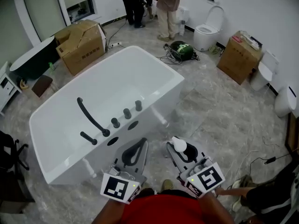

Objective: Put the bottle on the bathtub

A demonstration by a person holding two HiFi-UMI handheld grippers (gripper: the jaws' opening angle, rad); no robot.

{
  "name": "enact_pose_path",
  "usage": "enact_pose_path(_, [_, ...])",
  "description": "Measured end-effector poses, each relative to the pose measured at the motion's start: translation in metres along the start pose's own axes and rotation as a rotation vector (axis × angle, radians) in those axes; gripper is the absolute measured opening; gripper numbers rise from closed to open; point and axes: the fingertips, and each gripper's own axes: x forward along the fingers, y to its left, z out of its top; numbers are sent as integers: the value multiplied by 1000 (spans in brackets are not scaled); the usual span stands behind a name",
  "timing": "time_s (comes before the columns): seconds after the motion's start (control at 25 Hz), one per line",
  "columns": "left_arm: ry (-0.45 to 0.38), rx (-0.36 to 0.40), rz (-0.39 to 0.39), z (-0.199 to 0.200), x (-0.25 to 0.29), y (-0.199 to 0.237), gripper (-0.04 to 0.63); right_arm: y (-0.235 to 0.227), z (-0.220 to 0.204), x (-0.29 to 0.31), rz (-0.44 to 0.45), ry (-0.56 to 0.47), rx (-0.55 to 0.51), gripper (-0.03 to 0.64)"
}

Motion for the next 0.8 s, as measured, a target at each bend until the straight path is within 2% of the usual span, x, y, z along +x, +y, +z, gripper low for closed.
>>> enact_pose_path(0.16, [21,-11,-25,-7,-4,7,11,0,-1,8,-25,11,4,98])
enact_pose_path(0.32, [1,-12,-34,-9,-5,22,11,-1,-4,21,-53,21,-6,98])
enact_pose_path(0.48, [30,-27,-62,-20,-2,31,11,-10,-7,36,-67,32,-24,98])
enact_pose_path(0.8, [26,-33,-27,-28,22,63,11,-38,-13,87,-30,49,-52,99])
